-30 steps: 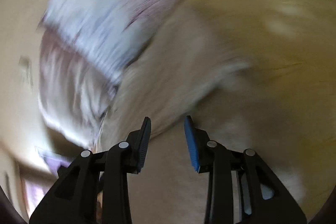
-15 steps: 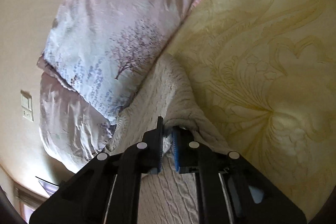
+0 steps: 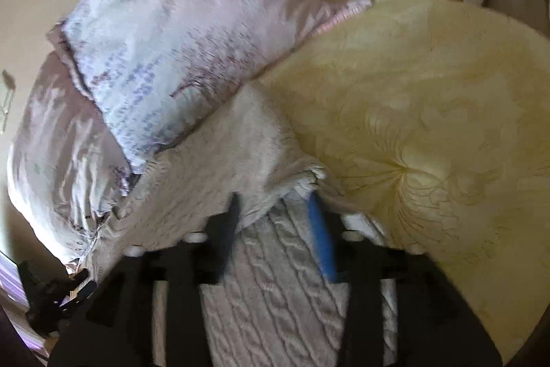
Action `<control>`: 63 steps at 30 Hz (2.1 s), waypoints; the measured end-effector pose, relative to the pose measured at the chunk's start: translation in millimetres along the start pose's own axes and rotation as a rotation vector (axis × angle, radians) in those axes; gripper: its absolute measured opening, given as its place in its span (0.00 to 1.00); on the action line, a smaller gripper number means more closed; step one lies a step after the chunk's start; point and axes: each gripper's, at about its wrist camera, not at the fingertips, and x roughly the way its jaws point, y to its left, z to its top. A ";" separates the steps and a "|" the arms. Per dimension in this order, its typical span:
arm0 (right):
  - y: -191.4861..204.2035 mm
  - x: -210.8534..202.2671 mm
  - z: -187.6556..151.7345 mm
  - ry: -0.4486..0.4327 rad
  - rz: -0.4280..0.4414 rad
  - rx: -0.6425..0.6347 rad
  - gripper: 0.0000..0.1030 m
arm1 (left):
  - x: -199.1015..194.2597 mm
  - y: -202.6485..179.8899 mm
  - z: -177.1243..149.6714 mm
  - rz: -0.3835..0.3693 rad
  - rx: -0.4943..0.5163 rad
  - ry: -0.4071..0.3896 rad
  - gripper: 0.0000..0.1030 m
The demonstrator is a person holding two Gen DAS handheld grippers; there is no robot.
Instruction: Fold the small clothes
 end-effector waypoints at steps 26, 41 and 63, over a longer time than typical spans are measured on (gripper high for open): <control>53.3 22.4 -39.5 0.183 0.313 -0.187 0.73 | -170.0 251.9 -33.7 0.068 -0.814 -0.408 0.48; 53.4 23.6 -41.3 0.199 0.352 -0.186 0.74 | -173.5 226.0 -3.4 0.080 -0.718 -0.482 0.06; 42.4 -4.3 -29.0 0.174 0.317 -0.237 0.74 | 78.3 -113.7 -31.3 -0.258 -0.023 0.105 0.26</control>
